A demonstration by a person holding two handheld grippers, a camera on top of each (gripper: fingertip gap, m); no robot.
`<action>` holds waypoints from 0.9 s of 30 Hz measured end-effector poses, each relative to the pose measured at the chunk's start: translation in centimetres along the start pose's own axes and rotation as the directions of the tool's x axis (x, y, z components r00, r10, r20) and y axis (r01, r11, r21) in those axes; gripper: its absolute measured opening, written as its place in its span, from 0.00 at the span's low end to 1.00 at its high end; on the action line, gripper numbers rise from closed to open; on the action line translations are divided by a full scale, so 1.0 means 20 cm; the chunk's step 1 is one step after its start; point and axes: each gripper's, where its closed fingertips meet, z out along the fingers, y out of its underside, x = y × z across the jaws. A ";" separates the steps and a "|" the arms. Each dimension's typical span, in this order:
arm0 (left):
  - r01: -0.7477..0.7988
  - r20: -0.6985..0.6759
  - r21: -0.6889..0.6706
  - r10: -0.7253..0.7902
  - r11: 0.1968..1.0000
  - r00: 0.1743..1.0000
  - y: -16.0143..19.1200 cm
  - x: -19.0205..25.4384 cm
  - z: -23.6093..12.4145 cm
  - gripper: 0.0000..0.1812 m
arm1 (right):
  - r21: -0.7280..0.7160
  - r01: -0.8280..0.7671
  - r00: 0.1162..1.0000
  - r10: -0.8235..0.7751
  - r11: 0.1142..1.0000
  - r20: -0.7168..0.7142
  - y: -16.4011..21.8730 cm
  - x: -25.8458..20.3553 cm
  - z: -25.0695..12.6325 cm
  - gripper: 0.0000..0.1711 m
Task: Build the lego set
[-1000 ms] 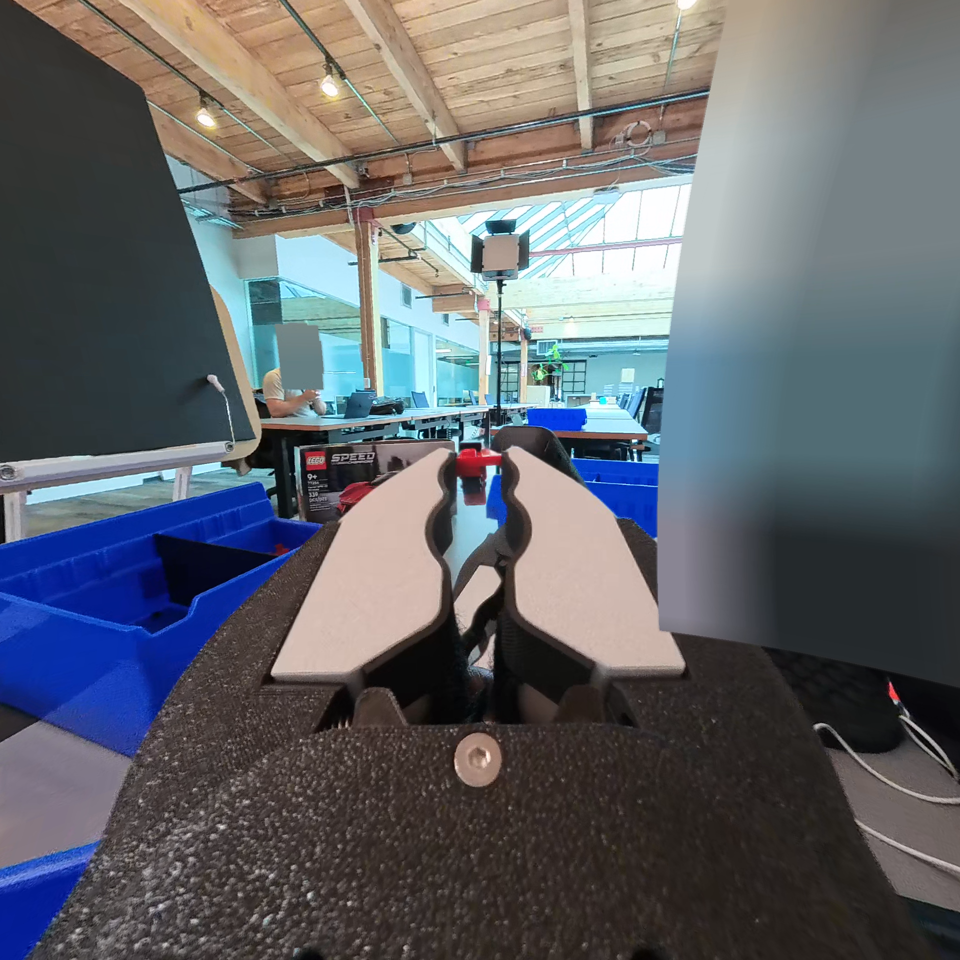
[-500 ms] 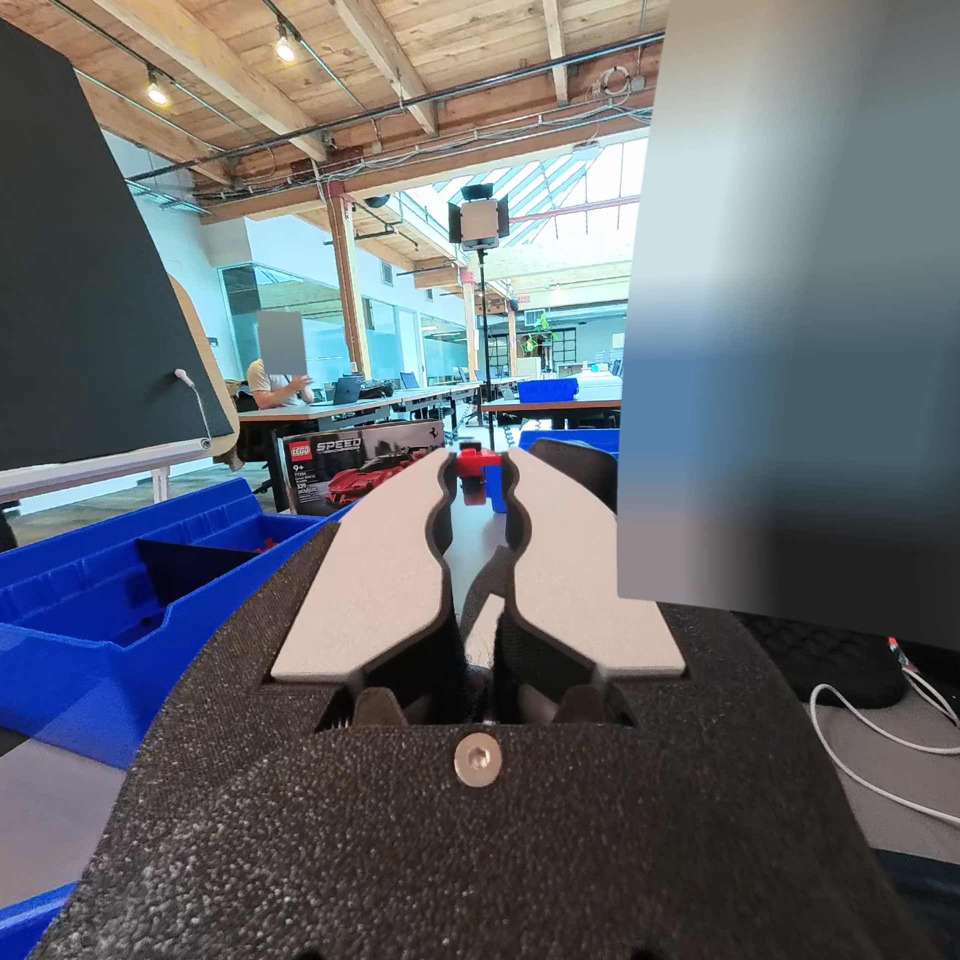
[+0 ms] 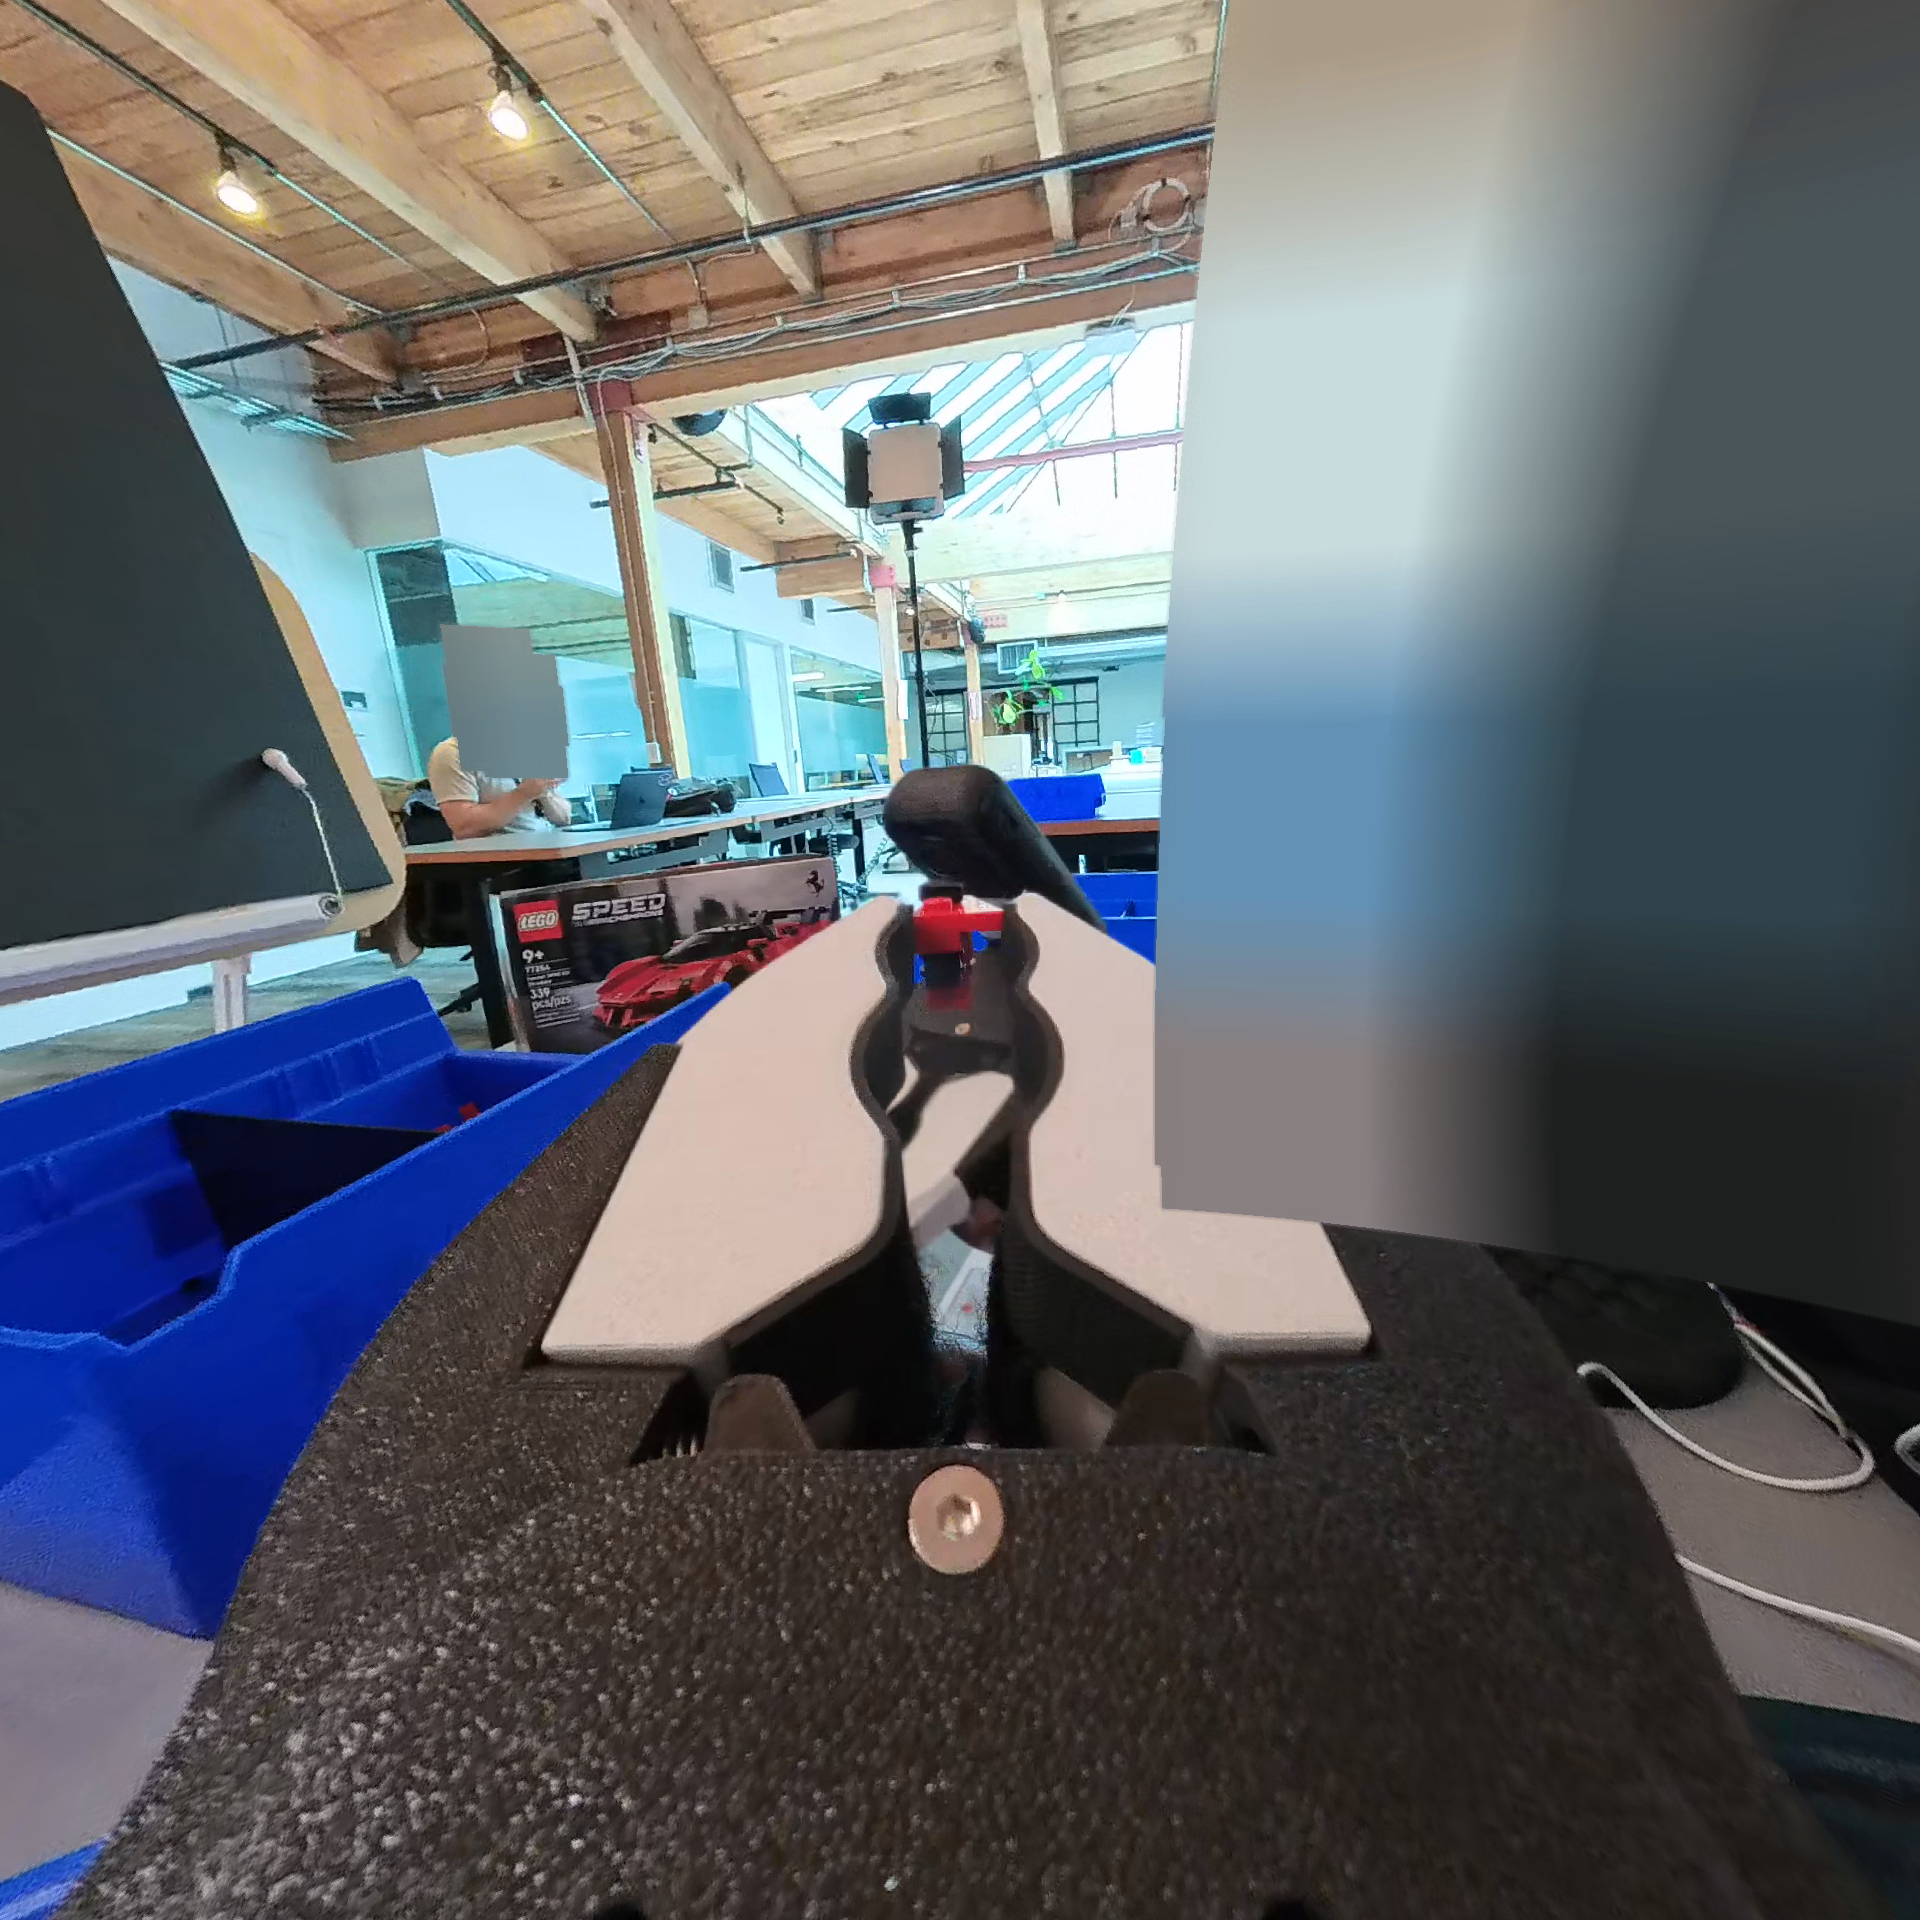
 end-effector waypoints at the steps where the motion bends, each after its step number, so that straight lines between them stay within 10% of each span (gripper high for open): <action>1: 0.006 -0.003 -0.004 -0.006 1.000 1.000 0.01 0.00 0.00 0.08 | 0.027 -0.039 0.999 0.038 0.999 0.015 0.00 0.00 0.00 0.00; 7: 0.000 -0.054 -0.093 -0.005 0.996 0.999 0.14 0.06 0.05 0.08 | -0.082 -0.117 0.978 0.129 0.990 0.162 0.13 -0.04 0.04 0.02; 14: -0.001 -0.027 -0.072 -0.001 0.997 1.000 0.12 0.03 0.04 0.08 | -0.347 0.214 0.961 -0.134 0.913 0.241 0.33 -0.15 0.00 0.01; 27: -0.023 -0.051 -0.102 0.018 0.994 0.999 0.16 0.06 0.05 0.08 | -0.215 0.318 0.886 -0.209 0.923 0.413 0.34 -0.26 -0.03 0.00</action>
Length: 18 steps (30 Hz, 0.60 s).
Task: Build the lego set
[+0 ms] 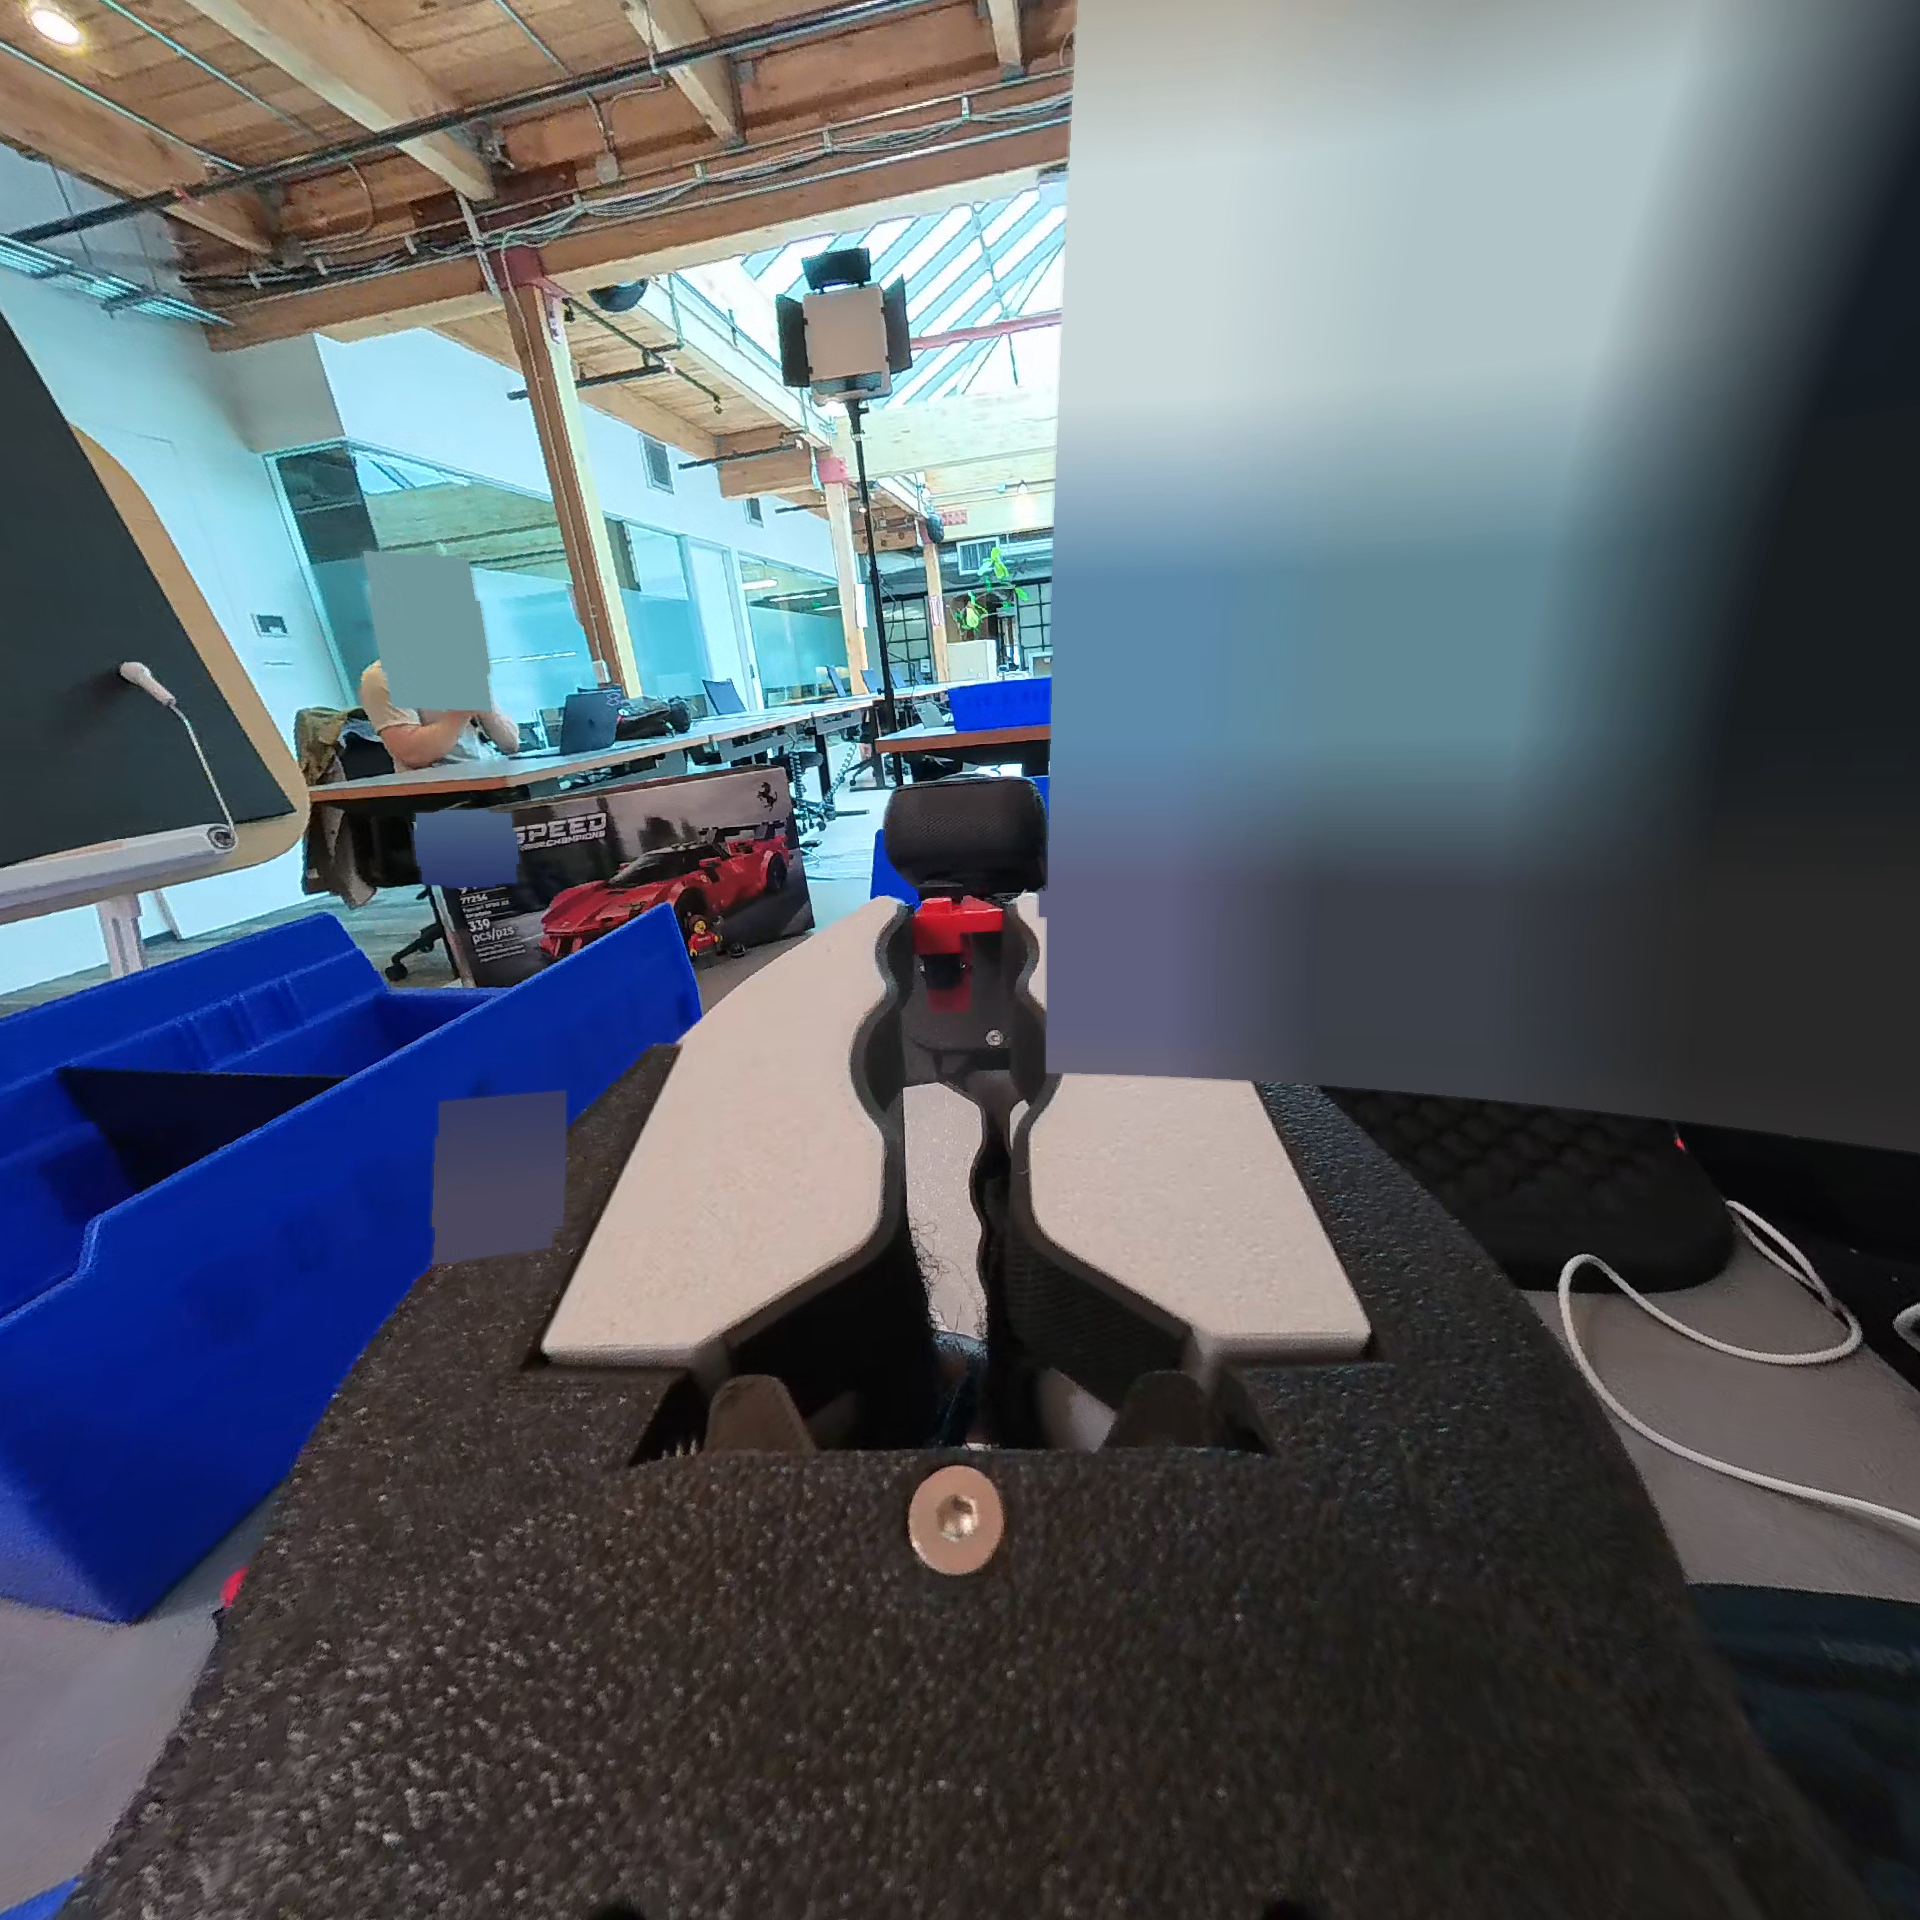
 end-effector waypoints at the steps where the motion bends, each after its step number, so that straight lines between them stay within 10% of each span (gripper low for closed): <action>1: 0.002 -0.005 -0.001 -0.002 1.000 1.000 0.00 0.00 0.00 0.08 | 0.001 0.004 1.000 -0.004 1.000 0.005 0.00 0.00 0.00 0.00; 18: -0.026 -0.200 -0.047 0.016 0.999 0.980 0.10 0.22 0.06 0.08 | 0.001 -0.027 0.999 0.027 1.000 0.040 0.00 -0.01 0.00 0.00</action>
